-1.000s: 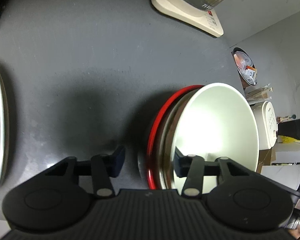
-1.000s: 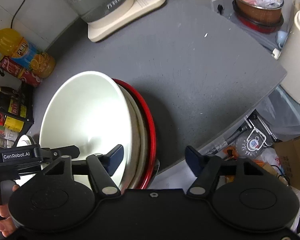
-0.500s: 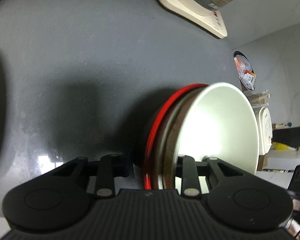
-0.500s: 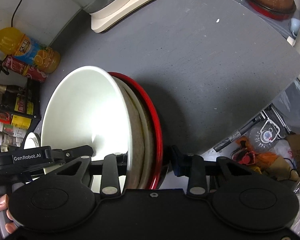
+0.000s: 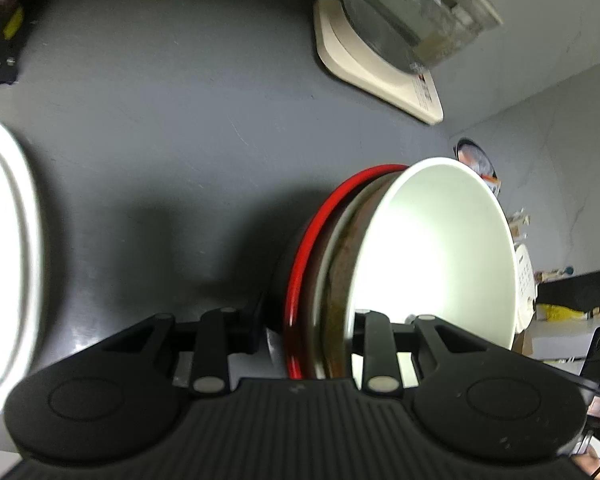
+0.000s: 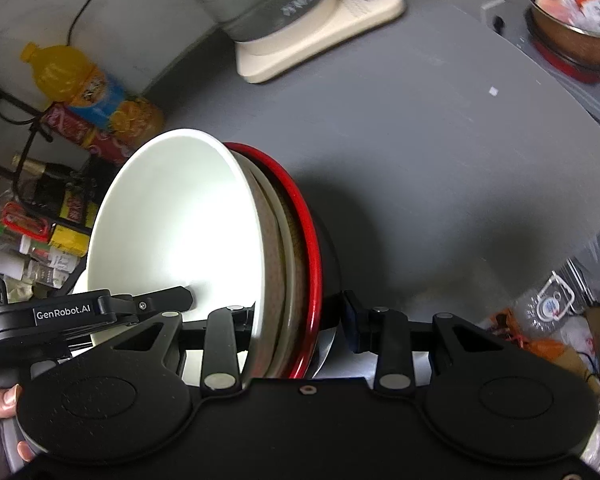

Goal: Organize plates and bowls
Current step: 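Lift the bowl stack with both grippers over the plate stack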

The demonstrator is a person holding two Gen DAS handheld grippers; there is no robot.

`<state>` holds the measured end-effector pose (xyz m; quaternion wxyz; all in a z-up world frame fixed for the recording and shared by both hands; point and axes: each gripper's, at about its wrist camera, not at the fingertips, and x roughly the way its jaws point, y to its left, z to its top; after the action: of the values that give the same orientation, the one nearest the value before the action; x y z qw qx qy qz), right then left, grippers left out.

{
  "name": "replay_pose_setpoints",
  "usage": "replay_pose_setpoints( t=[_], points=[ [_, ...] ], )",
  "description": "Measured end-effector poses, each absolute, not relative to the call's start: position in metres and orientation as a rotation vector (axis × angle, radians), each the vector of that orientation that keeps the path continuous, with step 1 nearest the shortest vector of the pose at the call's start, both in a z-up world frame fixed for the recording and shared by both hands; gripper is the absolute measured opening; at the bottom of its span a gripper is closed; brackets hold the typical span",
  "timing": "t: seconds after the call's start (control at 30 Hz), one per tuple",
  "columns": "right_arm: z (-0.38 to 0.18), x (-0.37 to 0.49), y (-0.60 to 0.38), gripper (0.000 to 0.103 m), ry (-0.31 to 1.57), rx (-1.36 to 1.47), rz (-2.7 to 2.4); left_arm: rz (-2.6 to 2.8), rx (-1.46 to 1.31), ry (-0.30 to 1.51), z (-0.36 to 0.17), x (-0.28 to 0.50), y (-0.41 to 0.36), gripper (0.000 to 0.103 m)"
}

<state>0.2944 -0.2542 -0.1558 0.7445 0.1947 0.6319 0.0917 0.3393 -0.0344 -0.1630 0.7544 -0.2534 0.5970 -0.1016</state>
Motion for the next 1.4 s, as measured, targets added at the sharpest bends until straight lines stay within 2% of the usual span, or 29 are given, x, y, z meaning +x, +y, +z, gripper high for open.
replay_pose_setpoints(
  t=[0.73, 1.4],
  points=[
    [-0.129, 0.311, -0.134, 0.035, 1.363, 0.296, 0.448, -0.012, -0.696, 1.161, -0.132, 0.290, 0.083, 0.029],
    [-0.128, 0.299, -0.035, 0.035, 1.404, 0.209, 0.605, 0.148, -0.780, 1.108, -0.131, 0.243, 0.179, 0.029]
  ],
)
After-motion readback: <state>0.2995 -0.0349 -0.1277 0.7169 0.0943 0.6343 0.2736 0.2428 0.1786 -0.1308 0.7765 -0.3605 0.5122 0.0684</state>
